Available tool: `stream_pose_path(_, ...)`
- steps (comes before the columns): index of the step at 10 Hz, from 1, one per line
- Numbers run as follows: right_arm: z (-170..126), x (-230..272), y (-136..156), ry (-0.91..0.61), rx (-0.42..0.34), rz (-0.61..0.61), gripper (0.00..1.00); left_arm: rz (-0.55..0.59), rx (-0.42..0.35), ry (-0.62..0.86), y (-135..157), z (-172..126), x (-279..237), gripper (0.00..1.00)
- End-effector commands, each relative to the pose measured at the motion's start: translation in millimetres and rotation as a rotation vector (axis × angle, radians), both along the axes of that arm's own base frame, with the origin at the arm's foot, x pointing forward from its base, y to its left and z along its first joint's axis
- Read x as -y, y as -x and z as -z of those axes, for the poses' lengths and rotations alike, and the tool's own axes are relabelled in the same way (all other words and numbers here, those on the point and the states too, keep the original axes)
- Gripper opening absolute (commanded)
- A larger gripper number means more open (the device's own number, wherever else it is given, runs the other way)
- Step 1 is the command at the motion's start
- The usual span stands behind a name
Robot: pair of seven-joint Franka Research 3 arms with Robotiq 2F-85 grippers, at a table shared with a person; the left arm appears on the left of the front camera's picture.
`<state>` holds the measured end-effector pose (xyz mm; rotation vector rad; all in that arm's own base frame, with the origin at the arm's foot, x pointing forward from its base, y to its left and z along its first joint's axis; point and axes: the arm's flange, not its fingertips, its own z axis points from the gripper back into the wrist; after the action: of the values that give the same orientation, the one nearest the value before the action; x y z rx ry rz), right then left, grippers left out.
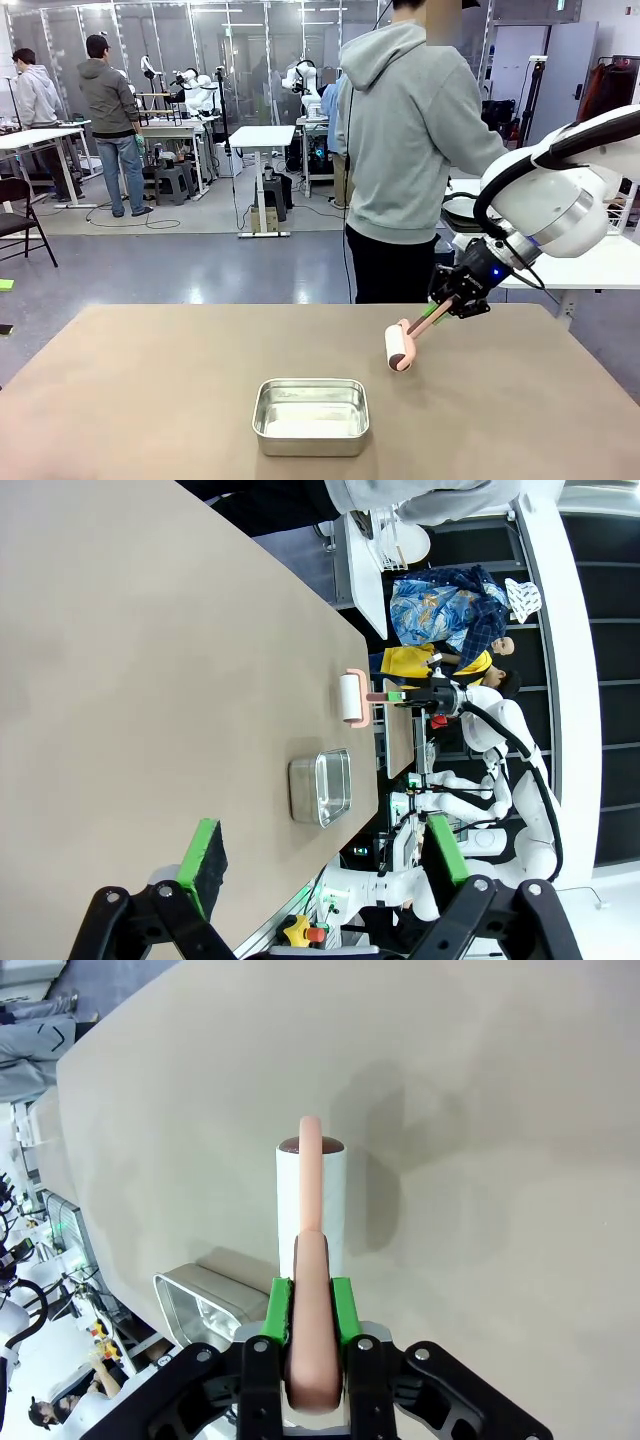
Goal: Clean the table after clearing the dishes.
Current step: When the right (or left) Handle tray is removed, use the right hand (or left hand) to clean the right (or left) side of the table with the Lint Roller.
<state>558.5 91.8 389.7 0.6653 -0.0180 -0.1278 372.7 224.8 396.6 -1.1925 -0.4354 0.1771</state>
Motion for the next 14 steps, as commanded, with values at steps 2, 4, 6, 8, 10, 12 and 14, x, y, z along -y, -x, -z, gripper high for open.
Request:
stream_pose_path(2,16.1,5.0,-8.9,-0.041,-0.021,-0.025,0.21,0.008,0.001,0.001,3.6,-1.7,-1.2,1.0)
stream_pose_path(4,39.6,12.1,-4.7,-0.035,0.003,-0.018,0.21,0.008,0.001,0.001,3.6,-1.7,-1.2,1.0)
stream_pose_path(6,67.6,32.8,0.6,-0.011,0.038,-0.06,0.21,0.008,0.001,0.001,3.6,-1.7,-1.2,1.0)
stream_pose_path(8,83.2,72.0,-2.6,-0.045,0.006,-0.061,0.21,0.008,0.001,0.001,3.6,-1.7,-1.2,1.0)
stream_pose_path(10,88.0,112.9,-8.9,-0.05,0.014,-0.065,0.21,0.008,0.001,0.001,3.6,-1.7,-1.2,1.0)
stream_pose_path(12,98.7,163.8,-22.7,-0.038,0.016,-0.052,0.21,0.008,0.001,0.001,3.6,-1.7,-1.2,1.0)
stream_pose_path(14,101.9,200.6,-31.9,-0.048,0.0,-0.077,0.21,0.008,0.001,0.001,3.6,-1.7,-1.2,1.0)
